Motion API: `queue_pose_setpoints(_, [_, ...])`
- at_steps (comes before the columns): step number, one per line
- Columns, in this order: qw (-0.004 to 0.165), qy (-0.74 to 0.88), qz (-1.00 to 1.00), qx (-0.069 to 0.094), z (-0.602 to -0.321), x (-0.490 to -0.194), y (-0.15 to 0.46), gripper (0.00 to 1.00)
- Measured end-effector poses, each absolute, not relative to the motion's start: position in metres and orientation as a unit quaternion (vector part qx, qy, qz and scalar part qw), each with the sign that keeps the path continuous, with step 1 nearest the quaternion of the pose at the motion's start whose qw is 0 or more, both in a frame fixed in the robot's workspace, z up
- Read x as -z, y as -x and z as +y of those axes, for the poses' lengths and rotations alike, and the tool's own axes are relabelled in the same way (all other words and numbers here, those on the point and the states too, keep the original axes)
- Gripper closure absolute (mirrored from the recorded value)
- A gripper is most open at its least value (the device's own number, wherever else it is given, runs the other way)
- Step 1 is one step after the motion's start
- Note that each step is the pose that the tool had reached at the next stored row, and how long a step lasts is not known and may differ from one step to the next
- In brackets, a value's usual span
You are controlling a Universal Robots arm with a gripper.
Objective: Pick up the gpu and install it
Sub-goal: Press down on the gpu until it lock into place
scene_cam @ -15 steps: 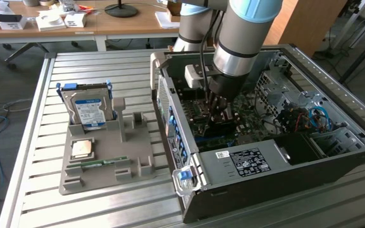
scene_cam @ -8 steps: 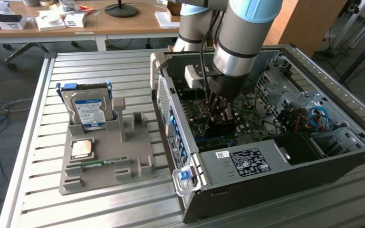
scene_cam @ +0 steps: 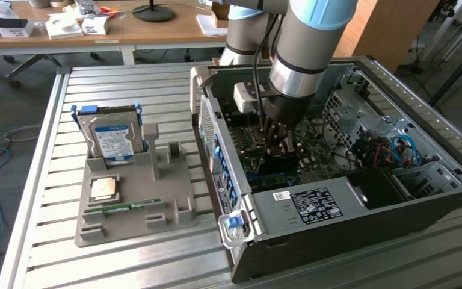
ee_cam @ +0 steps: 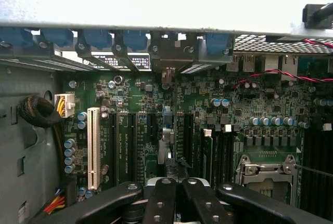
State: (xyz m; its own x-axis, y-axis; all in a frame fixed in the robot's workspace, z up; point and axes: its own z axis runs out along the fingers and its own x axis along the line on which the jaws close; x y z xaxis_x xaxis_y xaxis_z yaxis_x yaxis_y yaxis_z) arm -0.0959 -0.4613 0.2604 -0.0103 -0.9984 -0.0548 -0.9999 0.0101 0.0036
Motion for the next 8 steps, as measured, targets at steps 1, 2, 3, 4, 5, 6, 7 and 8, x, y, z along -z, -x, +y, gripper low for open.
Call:
queue_pose_setpoints(1, [0.018, 0.703, 0.71, -0.02, -0.4614, -0.2602, 0.096, 0.89])
queue_pose_setpoints(2, [0.018, 0.703, 0.71, -0.021, -0.4614, -0.2601, 0.096, 0.89])
queue_pose_setpoints(3, [0.018, 0.703, 0.71, -0.021, -0.4614, -0.26, 0.096, 0.89])
queue_pose_setpoints(4, [0.018, 0.703, 0.71, -0.021, -0.4614, -0.2598, 0.096, 0.89])
queue_pose_setpoints(5, [0.018, 0.703, 0.71, -0.021, -0.4613, -0.2598, 0.096, 0.89])
queue_pose_setpoints(6, [0.018, 0.703, 0.71, -0.021, -0.4613, -0.2597, 0.096, 0.89])
queue_pose_setpoints(7, [0.018, 0.703, 0.71, -0.021, -0.4613, -0.2597, 0.096, 0.89])
queue_pose_setpoints(8, [0.018, 0.703, 0.71, -0.021, -0.4613, -0.2598, 0.096, 0.89])
